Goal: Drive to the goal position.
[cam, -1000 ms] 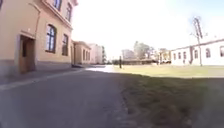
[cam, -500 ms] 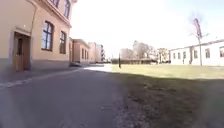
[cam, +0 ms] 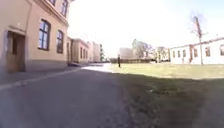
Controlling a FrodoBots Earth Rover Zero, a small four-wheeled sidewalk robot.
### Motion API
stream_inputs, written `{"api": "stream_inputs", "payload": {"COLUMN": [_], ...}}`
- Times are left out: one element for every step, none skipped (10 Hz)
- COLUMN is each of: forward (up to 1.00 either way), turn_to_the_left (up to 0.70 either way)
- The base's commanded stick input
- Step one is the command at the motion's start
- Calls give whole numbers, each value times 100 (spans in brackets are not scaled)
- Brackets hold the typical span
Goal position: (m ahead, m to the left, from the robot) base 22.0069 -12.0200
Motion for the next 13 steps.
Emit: {"api": "stream_inputs", "payload": {"forward": [85, 85, 85, 85, 85, 85, 85, 85, 85, 85, 85, 85, 85], "turn_to_the_left": [0, 0, 0, 0, 0, 0, 0, 0, 0, 0, 0, 0, 0]}}
